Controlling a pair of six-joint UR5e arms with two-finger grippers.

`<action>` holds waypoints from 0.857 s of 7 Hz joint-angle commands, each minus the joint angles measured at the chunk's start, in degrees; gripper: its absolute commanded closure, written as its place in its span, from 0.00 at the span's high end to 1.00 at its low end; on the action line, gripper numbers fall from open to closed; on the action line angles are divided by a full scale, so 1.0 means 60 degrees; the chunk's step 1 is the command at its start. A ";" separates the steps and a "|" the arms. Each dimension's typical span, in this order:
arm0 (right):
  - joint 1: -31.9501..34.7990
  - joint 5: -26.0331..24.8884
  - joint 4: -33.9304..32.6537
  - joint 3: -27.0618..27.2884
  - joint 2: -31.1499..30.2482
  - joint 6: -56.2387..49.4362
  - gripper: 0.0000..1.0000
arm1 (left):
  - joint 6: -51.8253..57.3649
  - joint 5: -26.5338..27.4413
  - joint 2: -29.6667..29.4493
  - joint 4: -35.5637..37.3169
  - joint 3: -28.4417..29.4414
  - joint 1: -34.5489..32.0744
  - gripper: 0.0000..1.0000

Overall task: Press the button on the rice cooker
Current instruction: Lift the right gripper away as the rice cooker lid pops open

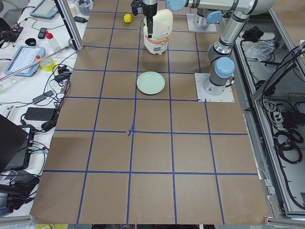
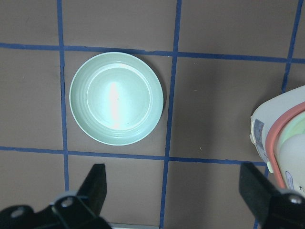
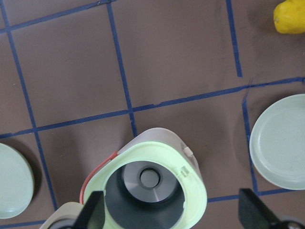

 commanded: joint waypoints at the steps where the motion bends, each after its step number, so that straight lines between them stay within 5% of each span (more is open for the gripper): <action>1: -0.0849 -0.0410 0.0093 0.0165 0.0008 -0.2059 1.00 | 0.0000 0.0000 -0.0012 0.0000 0.0000 0.0000 1.00; 6: -0.1205 -0.1216 0.0384 0.0357 -0.0007 -0.2623 1.00 | 0.0000 0.0000 0.0003 0.0000 0.0000 0.0000 1.00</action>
